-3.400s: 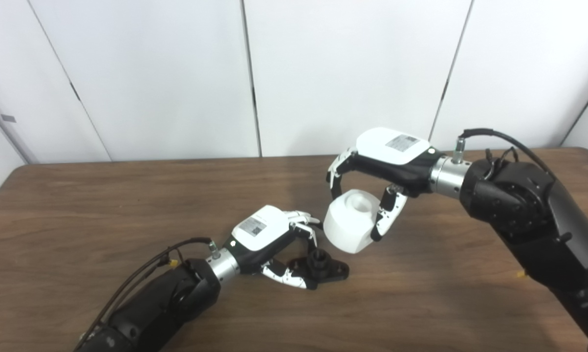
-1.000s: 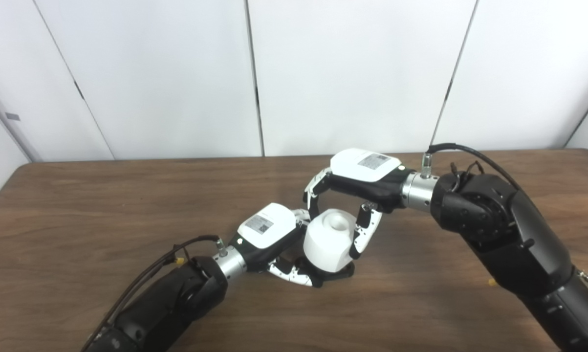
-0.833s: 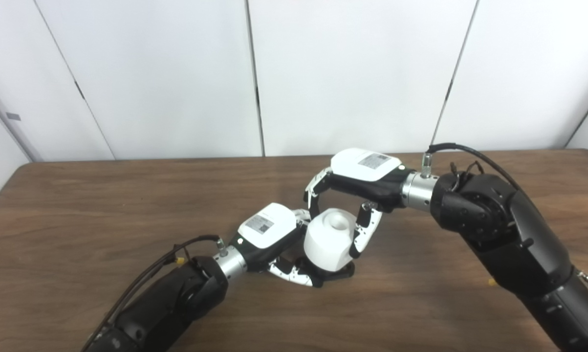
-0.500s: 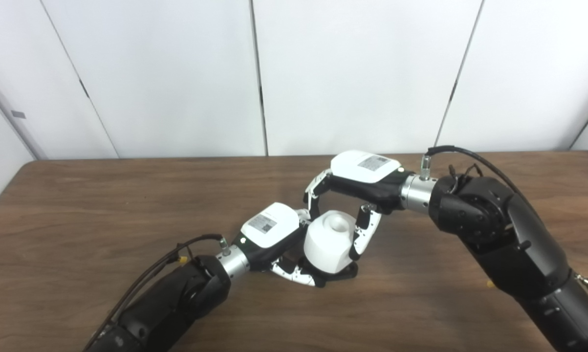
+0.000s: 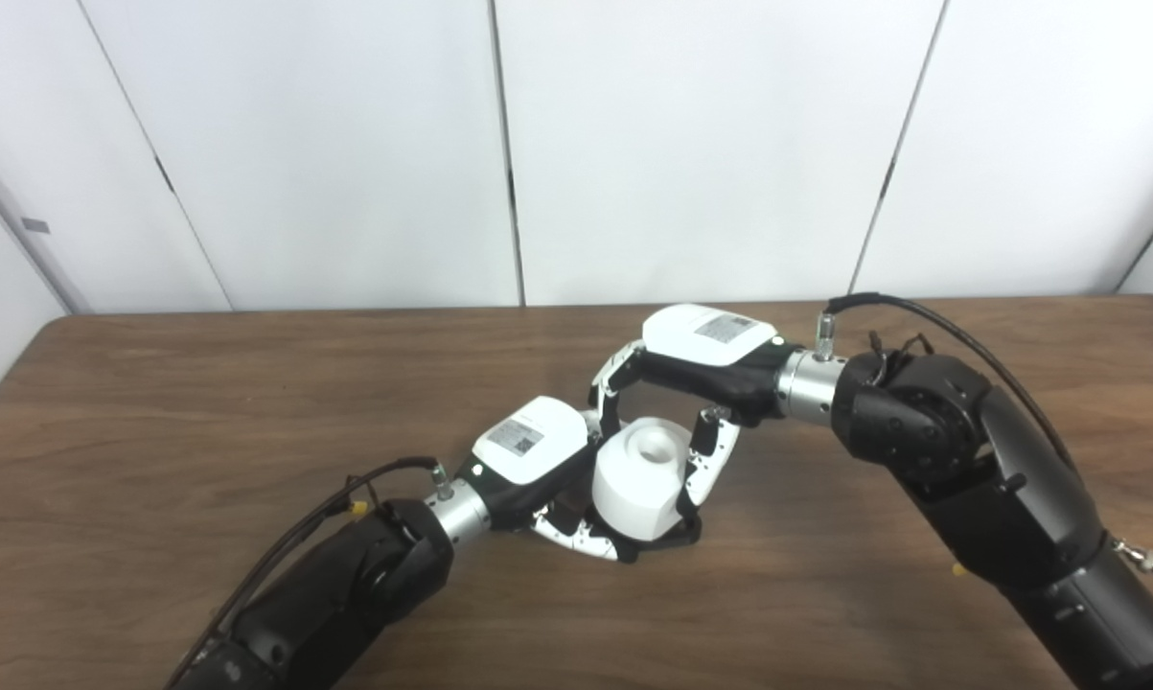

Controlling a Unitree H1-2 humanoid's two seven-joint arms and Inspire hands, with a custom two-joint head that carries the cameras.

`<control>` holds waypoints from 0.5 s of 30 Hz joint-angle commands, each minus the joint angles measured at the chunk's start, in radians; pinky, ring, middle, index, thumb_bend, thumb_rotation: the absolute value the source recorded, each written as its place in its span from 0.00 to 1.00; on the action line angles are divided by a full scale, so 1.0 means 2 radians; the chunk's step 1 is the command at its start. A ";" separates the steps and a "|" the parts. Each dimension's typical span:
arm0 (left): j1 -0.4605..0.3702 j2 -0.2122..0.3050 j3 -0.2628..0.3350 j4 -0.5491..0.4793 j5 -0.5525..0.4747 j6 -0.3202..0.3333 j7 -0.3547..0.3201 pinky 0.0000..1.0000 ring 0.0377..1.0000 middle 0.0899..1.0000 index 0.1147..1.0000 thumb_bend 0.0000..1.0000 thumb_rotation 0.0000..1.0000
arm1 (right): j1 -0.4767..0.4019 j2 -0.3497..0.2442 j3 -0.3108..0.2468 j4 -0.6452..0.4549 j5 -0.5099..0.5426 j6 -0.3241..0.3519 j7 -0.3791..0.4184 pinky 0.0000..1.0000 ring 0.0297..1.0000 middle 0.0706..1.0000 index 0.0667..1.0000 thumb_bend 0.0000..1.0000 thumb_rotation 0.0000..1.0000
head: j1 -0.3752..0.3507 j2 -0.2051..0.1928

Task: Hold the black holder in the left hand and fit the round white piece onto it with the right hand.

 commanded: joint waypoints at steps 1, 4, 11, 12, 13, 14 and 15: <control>0.032 0.002 -0.026 0.026 0.033 0.021 -0.068 0.68 0.81 0.79 0.42 0.52 0.08 | -0.016 0.006 0.002 0.003 -0.005 -0.016 -0.019 0.77 0.81 0.75 0.44 0.52 0.14 | 0.000 0.001; 0.032 0.002 -0.025 0.027 0.035 0.022 -0.066 0.70 0.81 0.79 0.42 0.52 0.08 | -0.014 0.008 0.003 0.008 -0.004 -0.024 -0.022 0.77 0.81 0.74 0.44 0.52 0.14 | 0.000 0.002; 0.032 0.001 -0.024 0.028 0.038 0.019 -0.060 0.69 0.80 0.79 0.42 0.52 0.08 | -0.010 0.009 0.007 0.015 -0.004 -0.030 -0.022 0.78 0.80 0.74 0.44 0.52 0.14 | 0.000 0.001; 0.031 0.000 -0.024 0.029 0.038 0.020 -0.060 0.69 0.80 0.79 0.42 0.52 0.08 | -0.010 0.009 0.008 0.015 -0.006 -0.031 -0.021 0.78 0.80 0.74 0.44 0.53 0.14 | -0.002 0.002; 0.031 0.000 -0.024 0.029 0.038 0.020 -0.060 0.69 0.80 0.79 0.42 0.52 0.08 | -0.009 0.009 0.009 0.014 -0.008 -0.031 -0.020 0.78 0.80 0.74 0.44 0.52 0.14 | -0.002 0.002; 0.031 0.000 -0.023 0.029 0.037 0.020 -0.062 0.69 0.80 0.78 0.42 0.52 0.08 | -0.009 0.008 0.010 0.014 -0.010 -0.031 -0.019 0.78 0.81 0.74 0.44 0.52 0.14 | -0.002 0.002; 0.031 0.000 -0.022 0.030 0.036 0.020 -0.063 0.69 0.80 0.79 0.42 0.52 0.08 | -0.009 0.008 0.012 0.014 -0.012 -0.030 -0.018 0.78 0.81 0.74 0.44 0.52 0.14 | -0.002 0.002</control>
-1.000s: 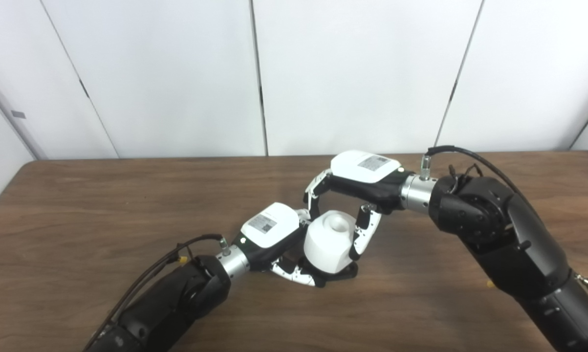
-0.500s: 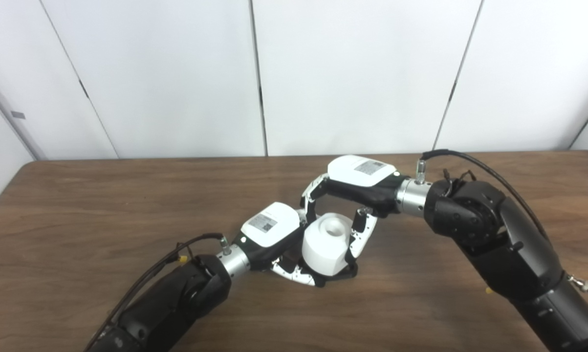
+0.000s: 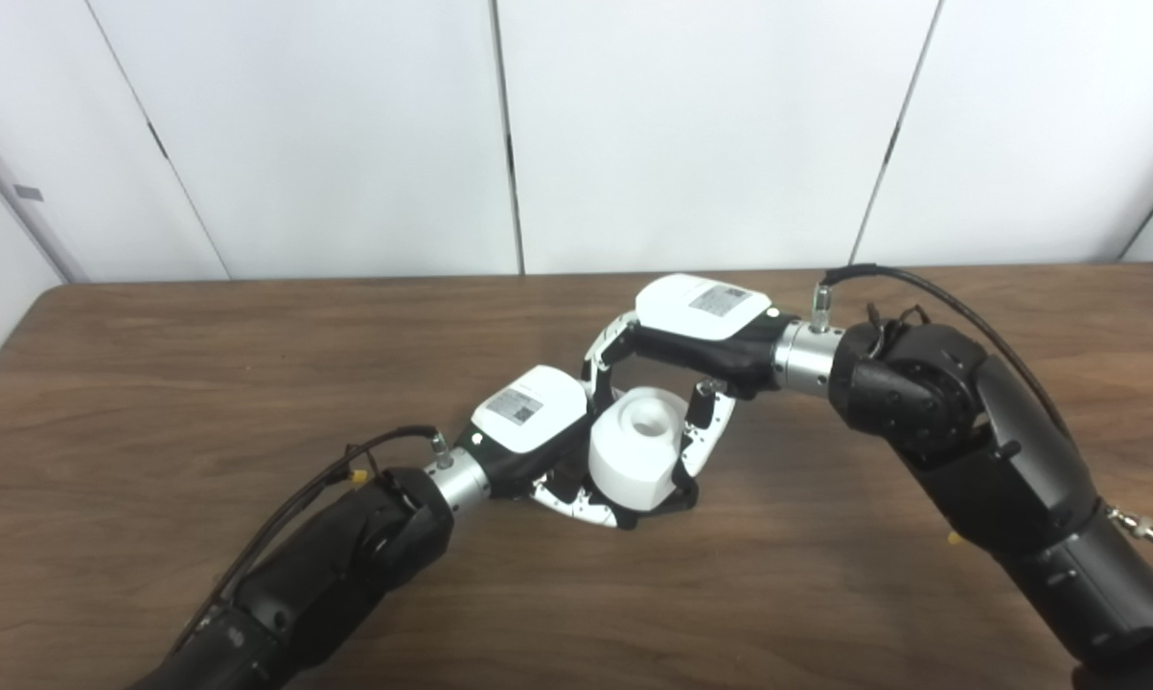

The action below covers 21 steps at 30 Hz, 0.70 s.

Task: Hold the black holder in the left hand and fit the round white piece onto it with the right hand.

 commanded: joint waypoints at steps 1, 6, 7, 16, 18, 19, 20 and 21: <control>0.029 0.000 -0.024 0.031 0.031 0.017 -0.060 0.69 0.80 0.78 0.42 0.52 0.08 | -0.008 0.005 0.007 0.005 -0.012 -0.002 -0.007 0.78 0.81 0.75 0.44 0.52 0.14 | 0.000 0.001; 0.029 -0.001 -0.022 0.032 0.031 0.019 -0.061 0.69 0.81 0.79 0.42 0.52 0.08 | -0.006 0.002 0.008 0.005 -0.012 -0.004 -0.008 0.79 0.81 0.75 0.44 0.52 0.14 | 0.001 0.002; 0.030 -0.001 -0.022 0.032 0.031 0.019 -0.060 0.69 0.80 0.78 0.42 0.52 0.08 | -0.006 0.002 0.008 0.005 -0.012 -0.006 -0.009 0.79 0.81 0.74 0.44 0.53 0.14 | 0.001 0.002; 0.029 -0.001 -0.020 0.035 0.030 0.015 -0.058 0.69 0.81 0.79 0.42 0.52 0.08 | -0.010 -0.003 0.005 0.003 -0.003 0.003 0.001 0.80 0.80 0.75 0.46 0.52 0.15 | -0.001 0.000; 0.029 -0.001 -0.021 0.037 0.031 0.014 -0.057 0.69 0.81 0.79 0.42 0.52 0.08 | -0.011 -0.004 0.005 0.001 -0.002 0.007 0.006 0.80 0.81 0.77 0.46 0.52 0.15 | -0.001 0.001; 0.029 -0.001 -0.021 0.037 0.032 0.014 -0.056 0.69 0.81 0.79 0.42 0.52 0.08 | -0.012 -0.005 0.006 0.000 -0.002 0.009 0.008 0.80 0.81 0.77 0.55 0.69 0.19 | -0.002 0.001; 0.029 0.000 -0.021 0.037 0.032 0.014 -0.057 0.69 0.81 0.79 0.42 0.52 0.08 | -0.013 -0.006 0.006 0.000 -0.002 0.011 0.010 0.80 0.82 0.78 0.61 0.79 0.22 | -0.002 0.001; 0.029 0.000 -0.021 0.037 0.032 0.013 -0.058 0.69 0.81 0.79 0.42 0.52 0.08 | -0.013 -0.007 0.006 -0.002 -0.002 0.013 0.013 0.80 0.82 0.78 0.64 0.83 0.23 | -0.002 0.001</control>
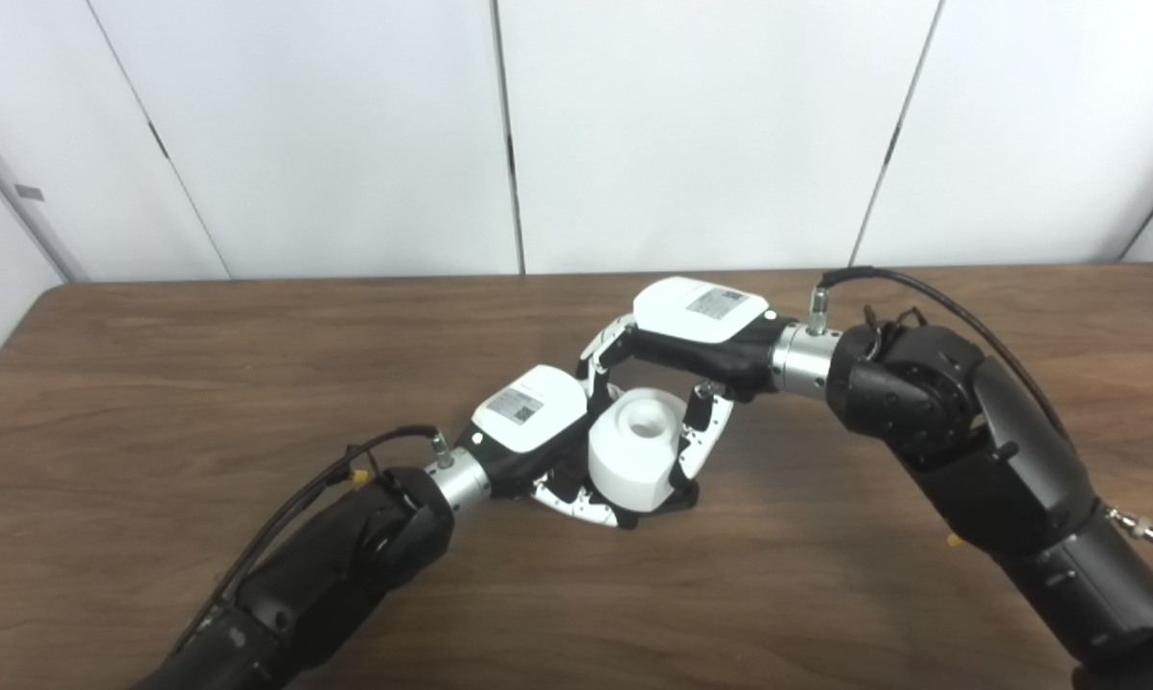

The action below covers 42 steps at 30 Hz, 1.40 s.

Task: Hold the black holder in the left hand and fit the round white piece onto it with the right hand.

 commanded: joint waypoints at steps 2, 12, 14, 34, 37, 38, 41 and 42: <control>0.028 0.003 -0.023 0.036 0.030 0.013 -0.059 0.68 0.81 0.79 0.42 0.52 0.08 | -0.014 -0.008 0.002 -0.005 -0.002 0.012 0.013 0.80 0.83 0.80 0.69 0.86 0.23 | 0.000 0.001; 0.028 0.006 -0.022 0.035 0.027 0.014 -0.064 0.69 0.81 0.79 0.42 0.52 0.08 | -0.019 -0.018 -0.010 -0.020 0.006 0.036 0.035 0.83 0.86 0.86 0.92 0.95 0.25 | -0.002 0.001; 0.029 0.006 -0.023 0.035 0.029 0.015 -0.062 0.69 0.81 0.79 0.42 0.52 0.08 | -0.020 -0.021 -0.011 -0.024 0.007 0.042 0.039 0.84 0.87 0.88 0.96 0.96 0.25 | -0.003 0.001; 0.028 0.005 -0.023 0.041 0.028 0.013 -0.062 0.69 0.80 0.79 0.42 0.52 0.08 | -0.031 -0.031 -0.027 -0.047 0.006 0.058 0.043 0.79 0.88 0.91 1.00 0.99 0.27 | -0.005 0.001; 0.028 0.005 -0.023 0.041 0.029 0.011 -0.061 0.69 0.81 0.79 0.42 0.52 0.08 | -0.031 -0.032 -0.028 -0.046 0.007 0.057 0.043 0.79 0.88 0.91 1.00 0.98 0.28 | -0.005 0.001; 0.027 0.005 -0.023 0.042 0.030 0.009 -0.058 0.69 0.80 0.79 0.42 0.52 0.08 | -0.031 -0.032 -0.029 -0.046 0.007 0.056 0.043 0.80 0.88 0.91 1.00 0.98 0.28 | -0.005 0.001; 0.028 0.005 -0.023 0.044 0.032 0.007 -0.054 0.68 0.80 0.78 0.42 0.52 0.08 | -0.031 -0.032 -0.029 -0.046 0.006 0.056 0.042 0.81 0.88 0.91 1.00 0.98 0.29 | -0.005 0.000; 0.028 0.006 -0.023 0.043 0.033 0.008 -0.055 0.68 0.80 0.78 0.42 0.52 0.08 | -0.031 -0.032 -0.030 -0.047 0.005 0.056 0.041 0.81 0.87 0.91 1.00 0.98 0.29 | -0.005 0.000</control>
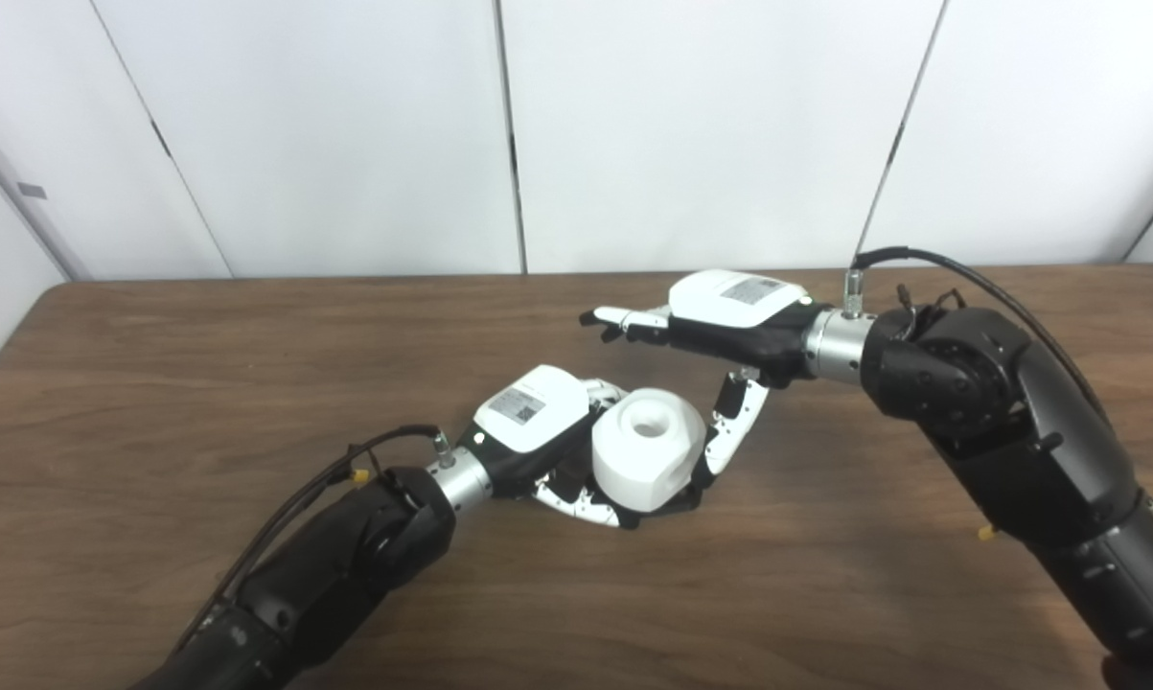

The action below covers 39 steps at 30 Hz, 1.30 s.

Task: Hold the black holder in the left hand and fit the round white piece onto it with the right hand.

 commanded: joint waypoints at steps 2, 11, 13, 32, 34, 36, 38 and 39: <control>0.029 0.007 -0.022 0.038 0.032 0.015 -0.056 0.69 0.80 0.78 0.42 0.52 0.08 | -0.027 -0.008 -0.012 -0.020 0.000 0.000 -0.011 0.81 0.87 0.91 1.00 0.99 0.30 | 0.000 0.001; 0.030 0.008 -0.020 0.035 0.028 0.019 -0.062 0.70 0.81 0.79 0.42 0.52 0.08 | -0.048 -0.032 -0.049 -0.049 0.017 0.041 0.003 0.72 0.88 0.94 1.00 1.00 0.29 | -0.002 0.000; 0.030 0.008 -0.019 0.034 0.026 0.020 -0.064 0.69 0.81 0.79 0.42 0.52 0.08 | -0.052 -0.041 -0.060 -0.055 0.027 0.051 0.005 0.71 0.89 0.95 1.00 1.00 0.29 | -0.002 0.000; 0.025 0.015 -0.008 0.055 0.022 0.003 -0.062 0.70 0.80 0.78 0.42 0.52 0.08 | 0.073 -0.106 -0.254 -0.112 0.114 0.067 -0.144 0.62 0.70 0.73 0.69 0.80 0.05 | -0.017 -0.006; 0.024 0.015 -0.008 0.057 0.023 0.003 -0.062 0.70 0.80 0.78 0.42 0.52 0.08 | 0.087 -0.086 -0.258 -0.117 0.097 0.070 -0.178 0.60 0.68 0.71 0.68 0.76 0.06 | -0.018 -0.007; 0.024 0.016 -0.007 0.057 0.024 0.001 -0.060 0.70 0.80 0.78 0.42 0.52 0.08 | 0.097 -0.070 -0.259 -0.119 0.088 0.072 -0.202 0.56 0.66 0.71 0.69 0.73 0.10 | -0.017 -0.007; 0.025 0.017 -0.006 0.056 0.022 0.000 -0.059 0.70 0.80 0.77 0.42 0.52 0.08 | 0.105 -0.055 -0.259 -0.115 0.082 0.068 -0.224 0.54 0.65 0.71 0.70 0.72 0.12 | -0.016 -0.006; 0.025 0.018 -0.005 0.056 0.022 -0.002 -0.059 0.70 0.80 0.77 0.42 0.52 0.08 | 0.109 -0.049 -0.259 -0.111 0.081 0.064 -0.233 0.54 0.64 0.71 0.70 0.72 0.12 | -0.016 -0.006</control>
